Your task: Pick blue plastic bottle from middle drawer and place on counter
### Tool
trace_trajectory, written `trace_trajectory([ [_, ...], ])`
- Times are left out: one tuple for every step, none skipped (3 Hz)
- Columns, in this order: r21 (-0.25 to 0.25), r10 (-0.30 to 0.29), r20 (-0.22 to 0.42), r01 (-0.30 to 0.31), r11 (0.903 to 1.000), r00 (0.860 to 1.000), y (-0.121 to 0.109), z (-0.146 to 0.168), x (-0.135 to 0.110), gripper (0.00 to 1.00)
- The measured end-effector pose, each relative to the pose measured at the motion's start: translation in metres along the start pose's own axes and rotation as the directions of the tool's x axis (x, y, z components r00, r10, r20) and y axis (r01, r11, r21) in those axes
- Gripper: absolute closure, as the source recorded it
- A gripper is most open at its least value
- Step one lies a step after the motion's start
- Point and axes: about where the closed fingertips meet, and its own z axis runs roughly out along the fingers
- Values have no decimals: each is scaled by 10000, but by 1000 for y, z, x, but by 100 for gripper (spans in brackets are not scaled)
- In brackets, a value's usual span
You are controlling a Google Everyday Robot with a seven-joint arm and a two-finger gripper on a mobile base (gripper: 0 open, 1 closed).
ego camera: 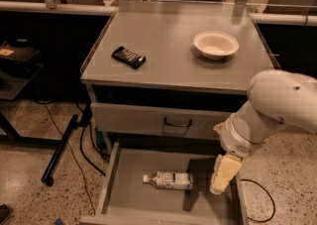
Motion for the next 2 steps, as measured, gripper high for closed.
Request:
trace_trajectory([
  [15, 83, 181, -83, 10000, 9998, -7, 13, 0, 0],
  [-17, 133, 267, -132, 9999, 9996, -4, 13, 0, 0],
])
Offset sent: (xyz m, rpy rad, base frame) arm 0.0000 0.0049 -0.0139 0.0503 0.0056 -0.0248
